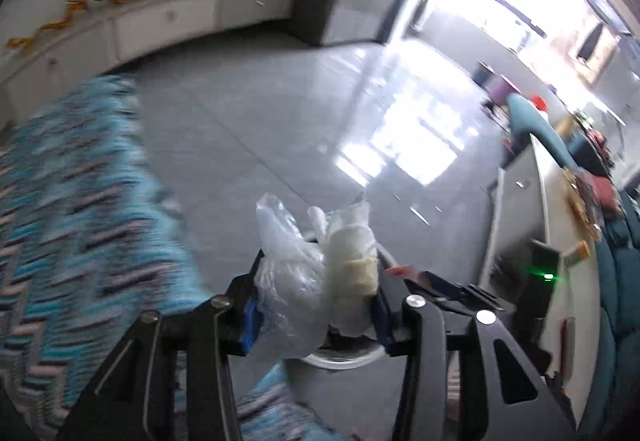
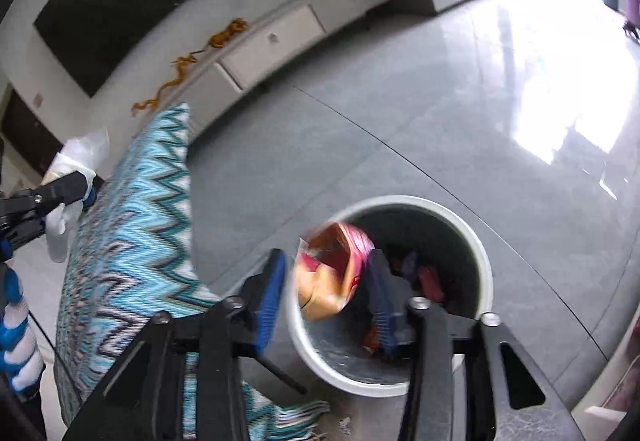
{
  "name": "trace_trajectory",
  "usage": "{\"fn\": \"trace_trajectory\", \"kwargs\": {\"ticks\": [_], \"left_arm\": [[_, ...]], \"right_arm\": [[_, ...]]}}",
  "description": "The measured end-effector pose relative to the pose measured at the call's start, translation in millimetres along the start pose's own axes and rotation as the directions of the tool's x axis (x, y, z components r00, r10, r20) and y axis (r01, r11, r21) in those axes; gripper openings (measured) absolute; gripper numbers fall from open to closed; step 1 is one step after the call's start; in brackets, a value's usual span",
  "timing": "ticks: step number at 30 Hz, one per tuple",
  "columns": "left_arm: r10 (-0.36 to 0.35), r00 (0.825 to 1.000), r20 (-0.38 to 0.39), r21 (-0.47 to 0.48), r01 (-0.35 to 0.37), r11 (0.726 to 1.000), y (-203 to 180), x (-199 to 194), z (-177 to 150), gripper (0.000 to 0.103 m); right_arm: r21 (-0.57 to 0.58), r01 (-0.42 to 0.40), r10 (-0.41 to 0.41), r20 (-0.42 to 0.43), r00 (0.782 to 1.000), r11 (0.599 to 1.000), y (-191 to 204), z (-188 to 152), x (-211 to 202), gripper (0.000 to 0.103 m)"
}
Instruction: Collect trash
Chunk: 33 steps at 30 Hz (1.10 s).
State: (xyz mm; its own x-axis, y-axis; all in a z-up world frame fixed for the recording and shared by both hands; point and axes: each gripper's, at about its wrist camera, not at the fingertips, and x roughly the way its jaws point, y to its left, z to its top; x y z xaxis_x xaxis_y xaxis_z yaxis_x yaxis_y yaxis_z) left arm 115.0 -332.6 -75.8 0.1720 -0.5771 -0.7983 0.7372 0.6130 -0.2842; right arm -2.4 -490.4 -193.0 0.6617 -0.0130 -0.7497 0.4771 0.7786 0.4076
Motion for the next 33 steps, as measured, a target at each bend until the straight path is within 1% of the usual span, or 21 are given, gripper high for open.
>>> {"fn": "trace_trajectory", "kwargs": {"ticks": [2, 5, 7, 8, 10, 13, 16, 21, 24, 25, 27, 30, 31, 33], "left_arm": [[-0.043, 0.998, -0.038, 0.011, 0.043, 0.999, -16, 19, 3, 0.050], [-0.053, 0.996, -0.076, 0.022, 0.055, 0.998, -31, 40, 6, 0.052], [-0.063, 0.994, -0.093, 0.019, 0.065, 0.998, -35, 47, 6, 0.053], [-0.064, 0.993, -0.097, 0.024, 0.066, 0.998, -38, 48, 6, 0.055], [-0.067, 0.993, -0.093, 0.025, 0.069, 0.997, -40, 49, 4, 0.063], [-0.067, 0.994, -0.084, 0.023, 0.069, 0.997, -40, 46, 3, 0.064], [-0.068, 0.996, -0.065, 0.010, 0.069, 0.998, -36, 36, 0, 0.063], [-0.054, 0.999, 0.003, 0.002, 0.054, 0.999, -29, -7, -11, 0.063], [-0.007, 0.998, 0.069, 0.015, 0.006, 1.000, -26, -45, -25, 0.064], [0.016, 0.995, 0.103, 0.010, -0.017, 1.000, -22, -64, -32, 0.064], [0.045, 0.989, 0.139, -0.024, -0.042, 0.999, -7, -92, -42, 0.064], [0.115, 0.970, 0.216, -0.093, -0.096, 0.991, 21, -145, -61, 0.064], [0.150, 0.958, 0.246, -0.131, -0.121, 0.984, 36, -169, -70, 0.063], [0.198, 0.936, 0.290, -0.185, -0.148, 0.971, 57, -205, -86, 0.063]], "right_arm": [[0.025, 0.016, -0.016, -0.003, 1.000, 1.000, -11, 0, 0, 0.052], [0.068, 0.021, -0.021, 0.001, 1.000, 0.997, -23, -2, -6, 0.053], [0.078, 0.024, -0.024, 0.009, 1.000, 0.997, -26, -4, -13, 0.054], [0.082, 0.026, -0.027, 0.012, 1.000, 0.996, -26, -4, -16, 0.054], [0.089, 0.027, -0.029, 0.022, 0.999, 0.996, -27, -6, -23, 0.054], [0.104, 0.024, -0.029, 0.042, 0.999, 0.994, -25, -8, -34, 0.054], [0.105, 0.016, -0.023, 0.065, 0.998, 0.994, -20, -9, -48, 0.054], [0.072, -0.016, 0.009, 0.103, 0.995, 0.997, -3, -14, -77, 0.054], [0.032, -0.043, 0.038, 0.125, 0.991, 0.999, 19, -16, -92, 0.054], [0.013, -0.052, 0.050, 0.132, 0.990, 0.999, 28, -17, -98, 0.055], [-0.027, -0.071, 0.074, 0.141, 0.987, 0.997, 47, -19, -107, 0.056], [-0.100, -0.112, 0.126, 0.143, 0.982, 0.989, 82, -26, -120, 0.056], [-0.119, -0.120, 0.136, 0.143, 0.980, 0.986, 91, -28, -123, 0.057], [-0.150, -0.136, 0.156, 0.135, 0.978, 0.979, 110, -32, -131, 0.057]]}}
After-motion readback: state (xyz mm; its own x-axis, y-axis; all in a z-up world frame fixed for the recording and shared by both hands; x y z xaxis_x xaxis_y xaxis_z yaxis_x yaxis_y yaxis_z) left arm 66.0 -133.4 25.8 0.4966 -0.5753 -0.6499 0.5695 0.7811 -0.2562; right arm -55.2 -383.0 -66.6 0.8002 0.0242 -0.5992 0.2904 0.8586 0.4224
